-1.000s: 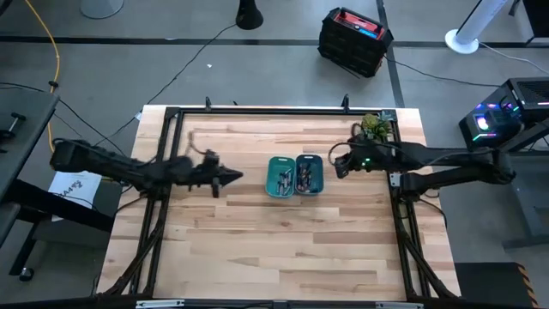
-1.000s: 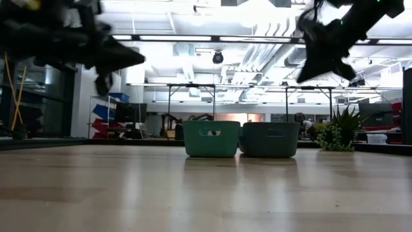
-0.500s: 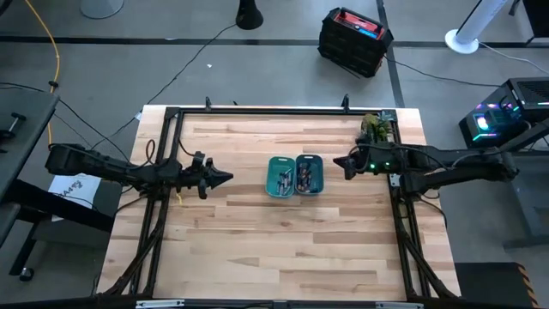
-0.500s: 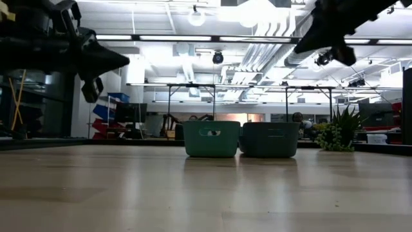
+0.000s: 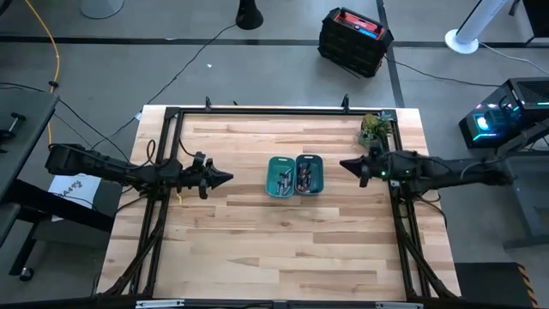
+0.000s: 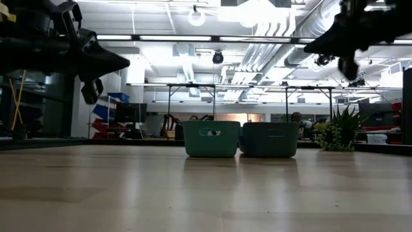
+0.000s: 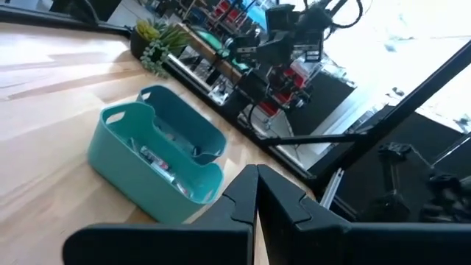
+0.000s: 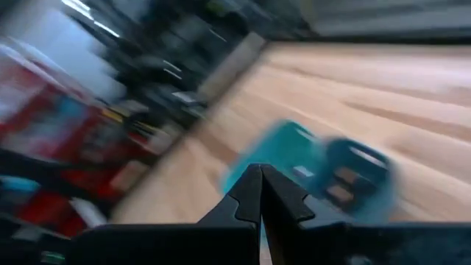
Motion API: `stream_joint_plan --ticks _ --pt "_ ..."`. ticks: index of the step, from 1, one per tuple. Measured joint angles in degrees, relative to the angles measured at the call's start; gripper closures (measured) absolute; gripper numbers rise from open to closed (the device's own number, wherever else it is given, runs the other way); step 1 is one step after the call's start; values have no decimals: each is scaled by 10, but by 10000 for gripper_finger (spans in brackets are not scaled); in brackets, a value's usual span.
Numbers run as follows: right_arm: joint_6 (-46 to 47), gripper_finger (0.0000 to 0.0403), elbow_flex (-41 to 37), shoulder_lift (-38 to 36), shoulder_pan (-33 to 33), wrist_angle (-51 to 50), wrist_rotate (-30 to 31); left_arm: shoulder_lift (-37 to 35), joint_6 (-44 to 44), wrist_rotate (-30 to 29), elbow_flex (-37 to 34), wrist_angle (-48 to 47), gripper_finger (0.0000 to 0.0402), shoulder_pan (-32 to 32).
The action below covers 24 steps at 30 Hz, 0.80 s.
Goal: Sort batteries
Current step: Return to Home Position
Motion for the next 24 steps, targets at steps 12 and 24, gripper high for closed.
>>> stream_joint_plan --ticks 12,24 --pt "-235 403 -202 -32 -21 472 -131 -121 9 -1 0 -91 401 0" --pt "-240 403 -204 -32 -21 366 -132 -330 10 -1 0 -197 401 0"
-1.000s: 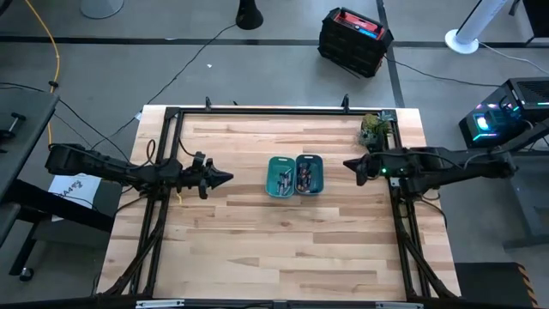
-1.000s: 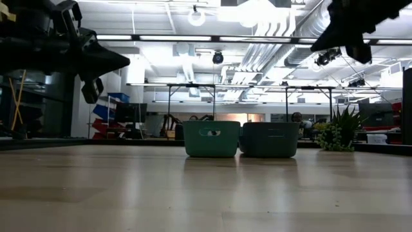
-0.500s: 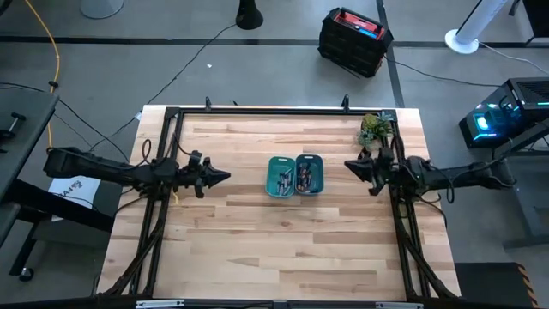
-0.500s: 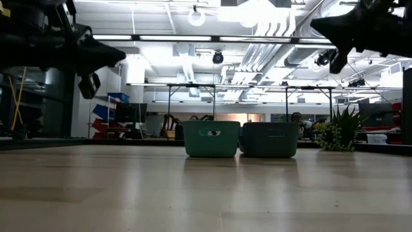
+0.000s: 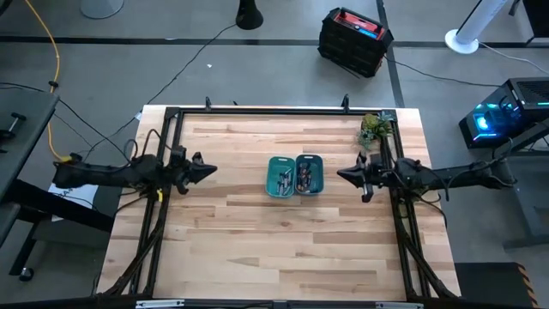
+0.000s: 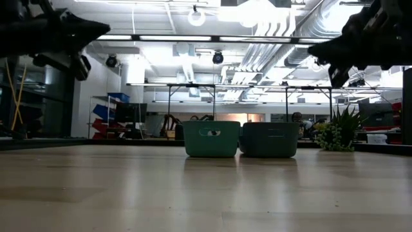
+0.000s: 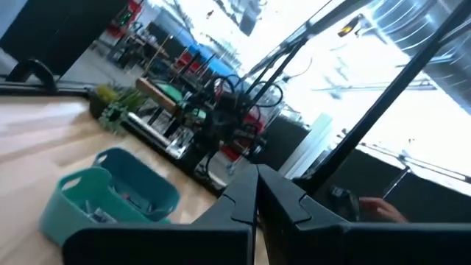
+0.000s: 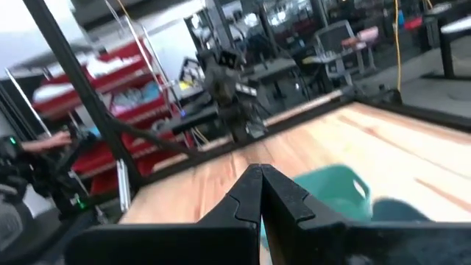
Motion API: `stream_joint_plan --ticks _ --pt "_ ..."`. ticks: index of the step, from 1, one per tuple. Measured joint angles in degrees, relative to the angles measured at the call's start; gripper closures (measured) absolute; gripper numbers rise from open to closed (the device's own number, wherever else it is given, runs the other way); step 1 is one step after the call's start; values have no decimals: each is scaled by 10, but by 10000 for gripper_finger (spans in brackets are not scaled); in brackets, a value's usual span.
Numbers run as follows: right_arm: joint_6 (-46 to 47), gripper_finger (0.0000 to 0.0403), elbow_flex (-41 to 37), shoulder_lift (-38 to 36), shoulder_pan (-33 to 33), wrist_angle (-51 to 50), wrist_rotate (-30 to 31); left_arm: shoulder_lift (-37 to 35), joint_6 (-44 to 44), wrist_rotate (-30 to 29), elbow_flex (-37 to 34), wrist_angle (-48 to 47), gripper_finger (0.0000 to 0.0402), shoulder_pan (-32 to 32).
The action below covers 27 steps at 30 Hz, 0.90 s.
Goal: Sort batteries
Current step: Return to Home Position
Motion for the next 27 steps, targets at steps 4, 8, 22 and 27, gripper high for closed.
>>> stream_joint_plan --ticks 4,8,22,27 --pt "0 403 0 -2 0 -50 0 -61 0 0 0 -89 401 0" --pt "0 403 0 -53 1 -138 0 -133 0 0 -1 -213 401 0" --pt "0 402 -15 -247 0 -210 -7 -146 0 10 -1 -250 401 -1" --pt "0 402 -15 -247 0 -218 -7 -146 0 9 -1 -250 401 -1"
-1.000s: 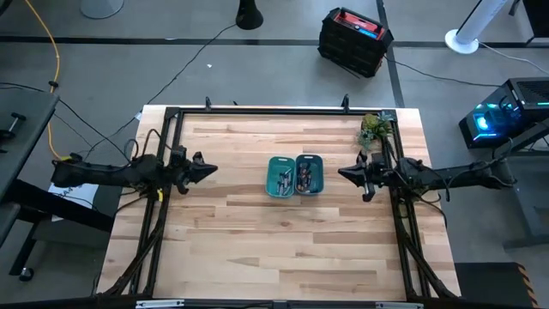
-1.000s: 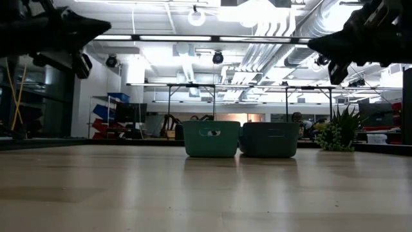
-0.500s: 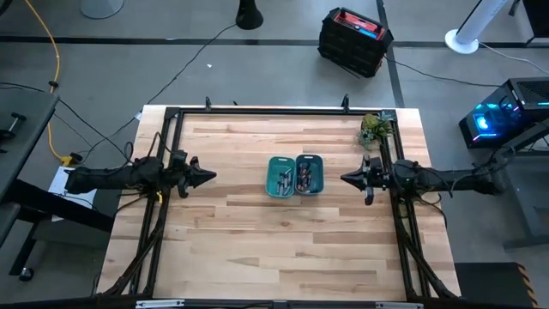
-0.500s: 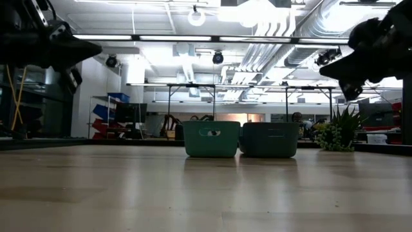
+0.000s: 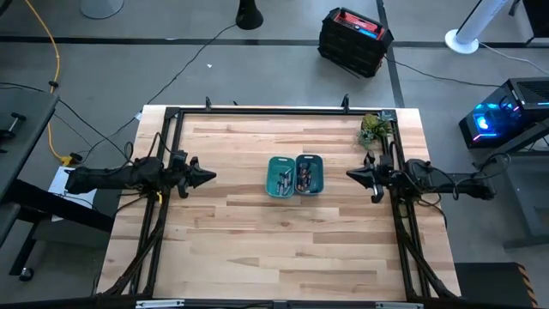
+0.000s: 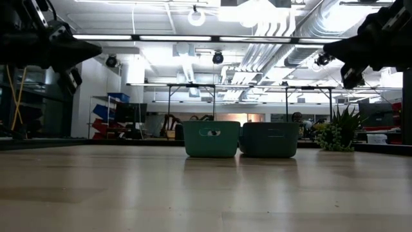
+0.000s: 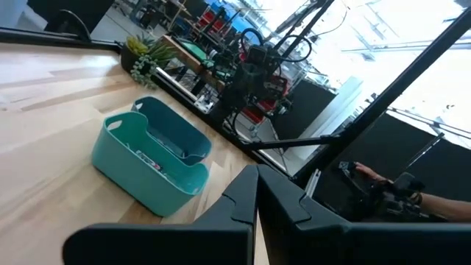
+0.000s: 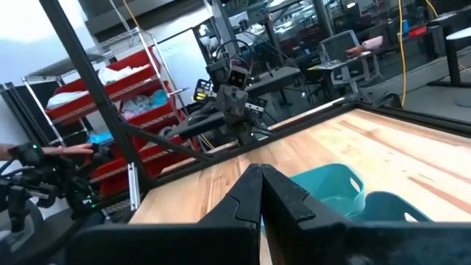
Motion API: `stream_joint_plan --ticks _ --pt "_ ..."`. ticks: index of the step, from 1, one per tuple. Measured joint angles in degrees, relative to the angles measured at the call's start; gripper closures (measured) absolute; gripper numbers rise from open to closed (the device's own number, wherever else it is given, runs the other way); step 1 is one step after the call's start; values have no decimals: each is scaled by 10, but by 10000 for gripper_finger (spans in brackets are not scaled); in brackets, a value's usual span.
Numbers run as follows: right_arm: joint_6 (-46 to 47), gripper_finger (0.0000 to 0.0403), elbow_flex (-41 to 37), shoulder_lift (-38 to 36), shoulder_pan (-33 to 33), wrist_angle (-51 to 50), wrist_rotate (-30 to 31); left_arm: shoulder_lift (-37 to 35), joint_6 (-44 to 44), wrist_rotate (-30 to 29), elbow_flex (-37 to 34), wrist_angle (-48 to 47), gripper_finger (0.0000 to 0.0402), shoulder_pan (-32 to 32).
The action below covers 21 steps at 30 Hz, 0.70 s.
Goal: Sort batteries
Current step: Return to Home Position
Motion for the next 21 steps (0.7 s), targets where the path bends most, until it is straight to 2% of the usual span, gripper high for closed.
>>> stream_joint_plan --ticks 21 --pt "0 402 0 15 0 -37 -1 0 0 -2 0 1 401 -20"
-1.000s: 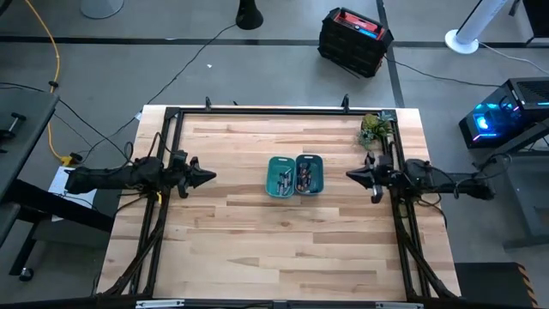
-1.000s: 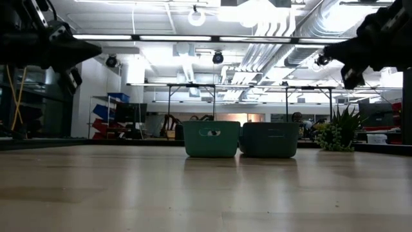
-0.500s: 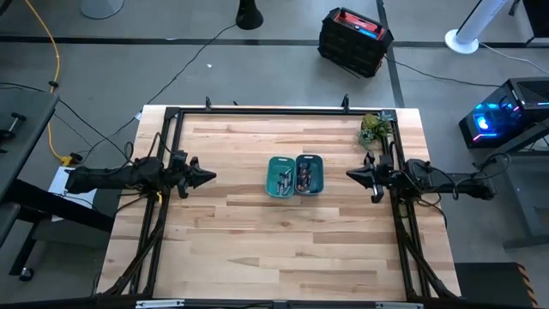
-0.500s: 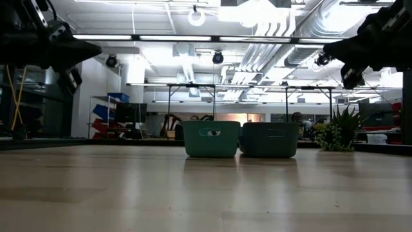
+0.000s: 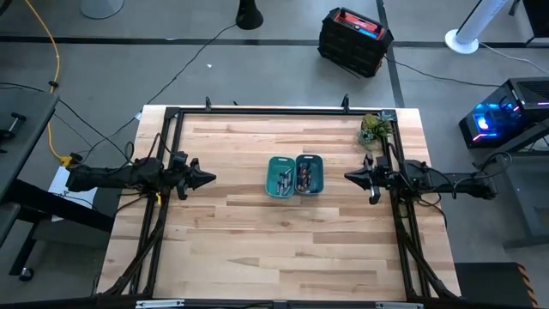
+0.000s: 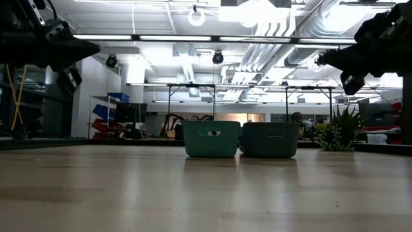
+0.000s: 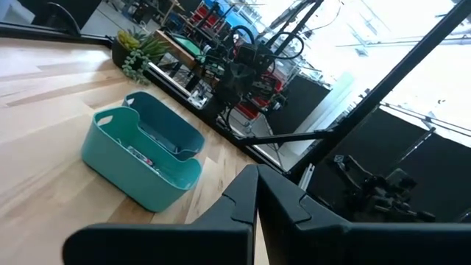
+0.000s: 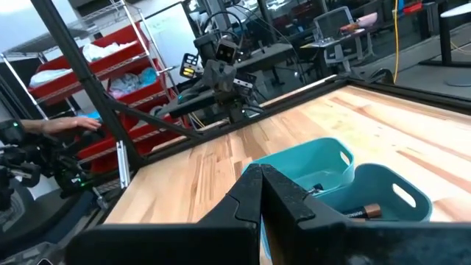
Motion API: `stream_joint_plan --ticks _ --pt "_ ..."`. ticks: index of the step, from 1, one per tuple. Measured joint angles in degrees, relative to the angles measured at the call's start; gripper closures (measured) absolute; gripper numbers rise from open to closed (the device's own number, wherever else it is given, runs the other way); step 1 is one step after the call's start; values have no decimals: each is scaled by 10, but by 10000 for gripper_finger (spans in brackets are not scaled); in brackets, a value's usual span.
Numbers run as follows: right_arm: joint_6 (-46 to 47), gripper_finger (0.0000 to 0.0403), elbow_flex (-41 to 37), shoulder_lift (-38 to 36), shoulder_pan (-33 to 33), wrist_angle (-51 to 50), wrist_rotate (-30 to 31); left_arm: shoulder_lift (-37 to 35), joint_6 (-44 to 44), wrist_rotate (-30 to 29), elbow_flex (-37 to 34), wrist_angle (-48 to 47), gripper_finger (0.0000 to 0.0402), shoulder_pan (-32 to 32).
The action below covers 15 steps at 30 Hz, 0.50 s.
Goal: Sort batteries
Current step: Return to Home Position
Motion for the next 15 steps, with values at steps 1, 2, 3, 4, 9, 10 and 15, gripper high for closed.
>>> stream_joint_plan --ticks 1,2,3,4,9,10,15 --pt "0 402 0 0 0 0 0 0 0 0 0 0 401 0" --pt "0 402 0 0 0 0 0 0 0 0 0 0 401 0" --pt "0 402 0 0 0 0 0 0 0 0 0 0 401 0" --pt "0 402 0 0 0 0 0 0 0 0 0 0 401 0" --pt "0 402 0 0 0 0 0 0 100 5 0 -2 401 0" --pt "0 402 0 0 0 0 0 0 149 6 0 -2 401 0" --pt "0 402 0 0 0 0 0 0 388 5 0 -2 401 2"
